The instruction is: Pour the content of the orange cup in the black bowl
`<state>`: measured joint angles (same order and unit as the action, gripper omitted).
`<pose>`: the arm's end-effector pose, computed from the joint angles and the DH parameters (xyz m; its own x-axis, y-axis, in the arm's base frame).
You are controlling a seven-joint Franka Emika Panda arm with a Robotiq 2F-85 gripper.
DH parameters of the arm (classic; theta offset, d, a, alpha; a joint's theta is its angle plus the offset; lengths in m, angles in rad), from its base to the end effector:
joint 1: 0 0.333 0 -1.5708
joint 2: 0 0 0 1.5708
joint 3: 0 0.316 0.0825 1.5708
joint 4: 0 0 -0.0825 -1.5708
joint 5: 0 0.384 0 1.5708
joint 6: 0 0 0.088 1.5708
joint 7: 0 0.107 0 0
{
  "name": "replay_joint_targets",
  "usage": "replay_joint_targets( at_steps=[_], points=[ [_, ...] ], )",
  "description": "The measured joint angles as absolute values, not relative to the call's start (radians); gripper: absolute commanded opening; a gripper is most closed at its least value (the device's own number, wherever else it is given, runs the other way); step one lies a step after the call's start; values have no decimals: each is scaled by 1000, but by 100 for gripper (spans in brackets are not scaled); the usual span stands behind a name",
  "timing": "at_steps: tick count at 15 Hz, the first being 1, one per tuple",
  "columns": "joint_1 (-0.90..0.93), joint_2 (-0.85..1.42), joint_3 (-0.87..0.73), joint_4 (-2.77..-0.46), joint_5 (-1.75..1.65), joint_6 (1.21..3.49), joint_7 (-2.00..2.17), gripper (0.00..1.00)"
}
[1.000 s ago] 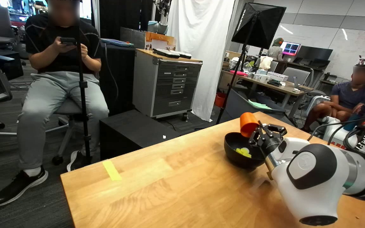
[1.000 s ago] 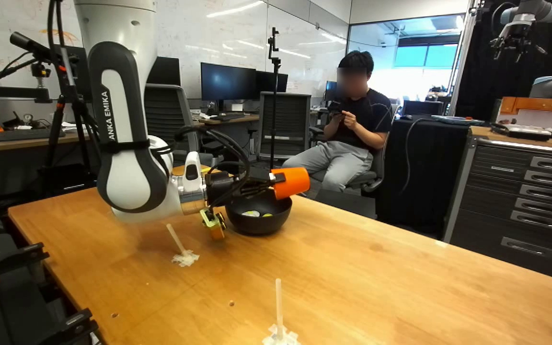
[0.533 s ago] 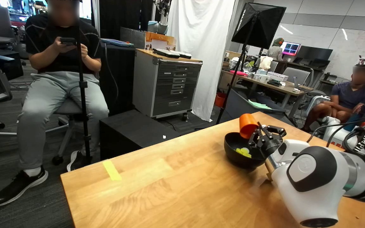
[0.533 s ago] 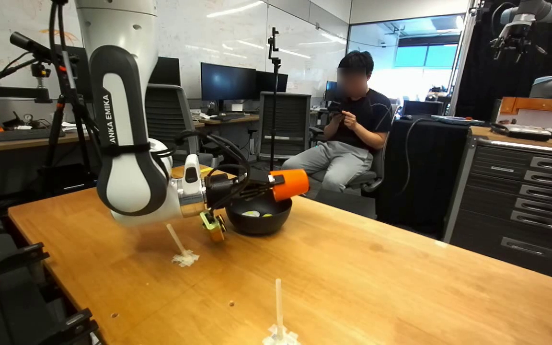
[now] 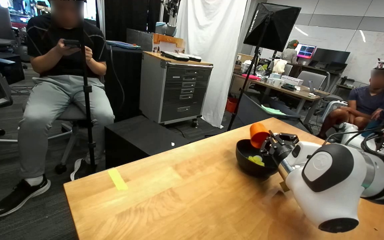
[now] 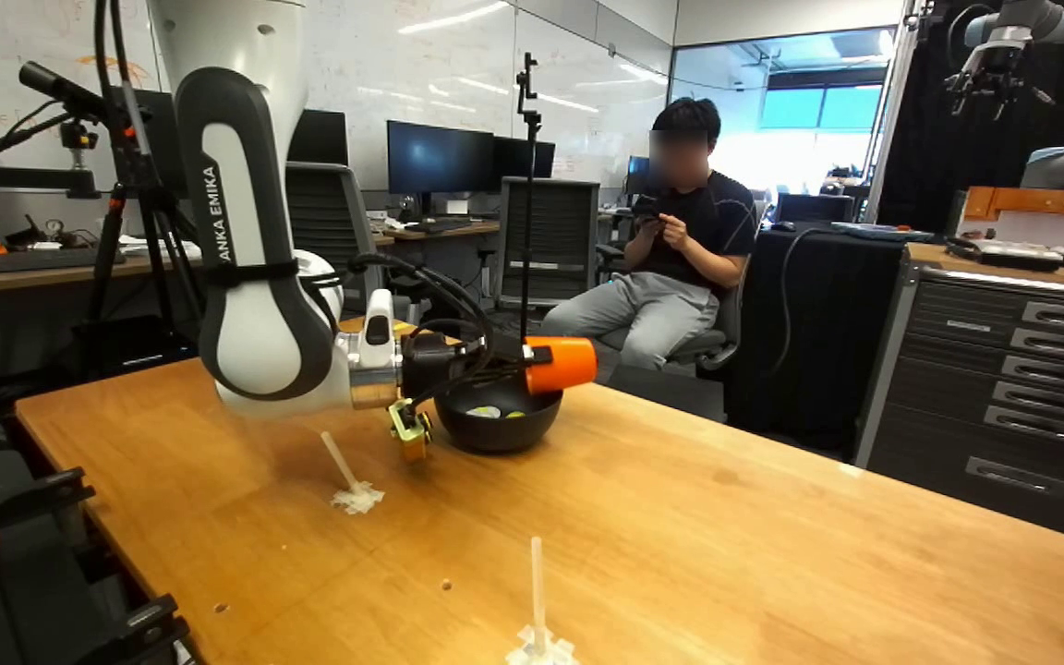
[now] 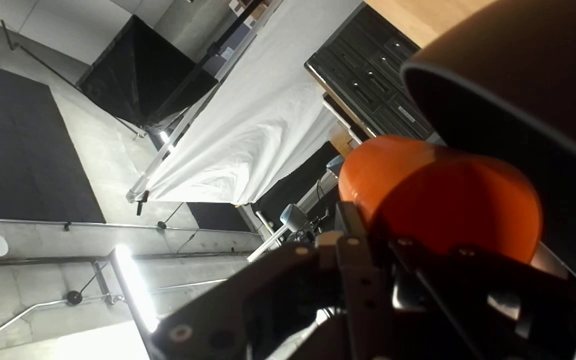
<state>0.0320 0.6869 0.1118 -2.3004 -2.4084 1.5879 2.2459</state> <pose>0.4995 0.0064 0.0787 0.3612 0.5686 0.7391 -0.4602 -0.5807 0.6716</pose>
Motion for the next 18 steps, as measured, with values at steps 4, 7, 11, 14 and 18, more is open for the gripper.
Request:
replay_joint_targets(
  at_steps=[4,7,11,14,18],
  points=[
    [25,645,119,-2308,-2408,1629,2271,1],
    [25,606,120,-2323,-2408,1659,2297,1],
    [12,523,122,-2361,-2408,1763,2334,1],
    [-22,416,122,-2387,-2407,1935,2372,1],
    [-113,229,127,-2398,-2400,2272,2412,1]
  ],
)
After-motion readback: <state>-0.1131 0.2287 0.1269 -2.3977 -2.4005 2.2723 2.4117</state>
